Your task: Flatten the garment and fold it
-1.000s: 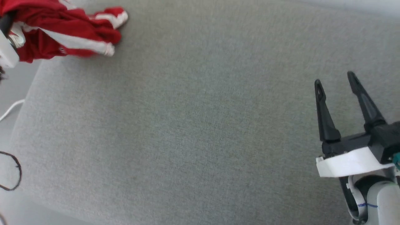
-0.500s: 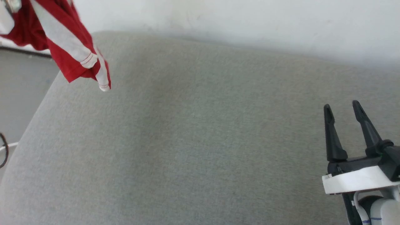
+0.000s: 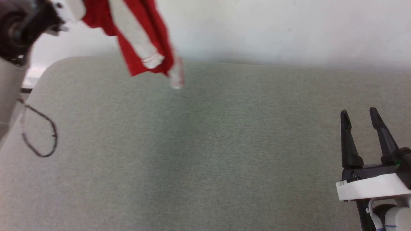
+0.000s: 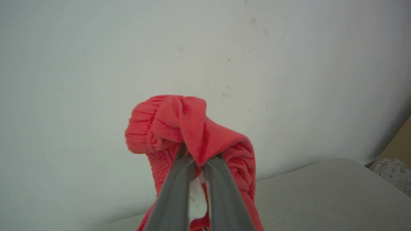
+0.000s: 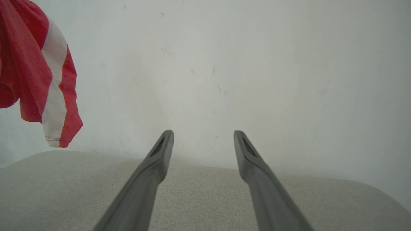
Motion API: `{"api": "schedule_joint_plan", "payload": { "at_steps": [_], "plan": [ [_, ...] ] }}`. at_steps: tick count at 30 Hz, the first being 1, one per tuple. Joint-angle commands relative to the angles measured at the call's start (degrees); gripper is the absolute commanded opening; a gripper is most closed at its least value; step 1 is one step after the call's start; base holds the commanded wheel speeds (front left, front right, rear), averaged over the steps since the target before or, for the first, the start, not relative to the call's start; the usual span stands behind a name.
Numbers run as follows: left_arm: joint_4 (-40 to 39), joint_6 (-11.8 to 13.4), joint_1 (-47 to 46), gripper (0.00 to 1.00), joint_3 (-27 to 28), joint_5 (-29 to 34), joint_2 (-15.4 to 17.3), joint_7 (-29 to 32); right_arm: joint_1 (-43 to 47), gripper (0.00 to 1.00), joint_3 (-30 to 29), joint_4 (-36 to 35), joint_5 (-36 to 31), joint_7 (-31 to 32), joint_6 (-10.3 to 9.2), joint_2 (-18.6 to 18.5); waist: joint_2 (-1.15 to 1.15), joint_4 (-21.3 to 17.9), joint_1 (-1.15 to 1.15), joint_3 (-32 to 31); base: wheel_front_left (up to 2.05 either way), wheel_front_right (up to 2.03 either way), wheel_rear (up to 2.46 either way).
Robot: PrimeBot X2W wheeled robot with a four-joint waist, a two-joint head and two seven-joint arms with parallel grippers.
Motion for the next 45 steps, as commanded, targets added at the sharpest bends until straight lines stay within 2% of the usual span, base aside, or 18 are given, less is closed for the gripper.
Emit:
{"api": "schedule_joint_plan", "payload": {
  "at_steps": [1,6,7,13,19,24,29,32,37,38,39,40,45],
  "plan": [
    [-1.6,1.3,0.0,0.00,-0.2,-0.5,-1.2,0.0,-0.5,1.00,-0.1,0.2,0.2,-0.4,-0.05,0.1,0.00,-2.3,0.00,0.3,0.00,0.00,0.00],
    [-6.2,4.9,1.3,0.00,-1.5,0.8,-4.8,-1.7,-0.9,1.00,-0.8,0.0,0.2,-0.5,-0.05,0.1,0.00,-4.2,0.00,2.0,0.00,0.00,0.00],
    [-6.2,4.9,1.3,0.00,-1.5,0.8,-4.8,-1.7,-0.9,1.00,-0.8,0.0,0.2,-0.5,-0.05,0.1,0.00,-4.2,0.00,2.0,0.00,0.00,0.00],
    [-9.6,9.3,4.9,0.00,-3.5,1.9,-10.3,-4.6,-2.0,1.00,-0.9,-0.5,0.3,-0.8,-0.05,0.1,0.00,-5.8,0.00,4.2,0.00,0.00,0.00],
    [-11.7,11.4,11.0,0.00,-8.5,5.0,-14.5,-8.4,-1.7,1.00,-0.9,-0.5,0.6,-1.0,-0.05,0.1,0.00,-6.4,0.00,4.6,0.00,0.00,0.00],
    [-10.8,13.9,20.1,0.00,-12.6,5.7,-17.6,-11.8,-1.2,1.00,-0.9,0.1,1.0,-1.1,-0.05,0.1,0.00,-6.7,0.00,4.2,0.00,0.00,0.00],
    [-5.7,16.9,30.1,0.00,-14.3,4.2,-20.0,-15.4,-0.6,1.00,-0.5,0.5,1.1,-0.7,-0.05,0.1,0.00,-6.8,0.00,3.8,0.00,0.00,0.00],
    [-2.3,17.0,34.8,0.00,-15.7,3.0,-20.7,-15.7,-0.4,1.00,-0.3,0.7,1.1,-0.5,-0.05,0.1,0.00,-6.7,0.00,3.7,0.00,0.00,0.00],
    [1.0,15.5,38.0,0.00,-17.3,2.4,-21.5,-16.3,-0.2,1.00,-0.7,0.8,0.8,0.1,-0.05,0.1,0.00,-5.8,0.00,3.3,0.00,0.00,0.00],
    [1.1,15.2,38.2,0.27,-16.9,1.9,-21.9,-16.8,-0.2,1.00,-0.7,0.8,0.8,0.2,-0.05,0.1,0.00,-5.6,0.00,3.1,0.00,0.00,0.00],
    [1.0,14.8,38.1,0.73,-16.7,1.8,-22.0,-17.5,-0.1,1.00,-0.8,0.8,0.8,0.4,-0.05,0.1,0.00,-5.4,0.00,2.9,0.00,0.00,0.00],
    [0.7,14.5,37.8,1.00,-16.4,2.1,-22.0,-18.3,0.0,1.00,-0.9,0.7,0.7,0.5,-0.05,0.1,0.00,-5.1,0.00,2.8,0.00,0.00,0.00],
    [-3.7,13.0,37.5,1.00,-14.5,2.0,-20.7,-21.6,0.4,1.00,-1.1,0.4,0.8,1.0,-0.05,0.1,0.00,-3.8,0.00,1.9,0.00,0.00,0.00]
  ]
}}
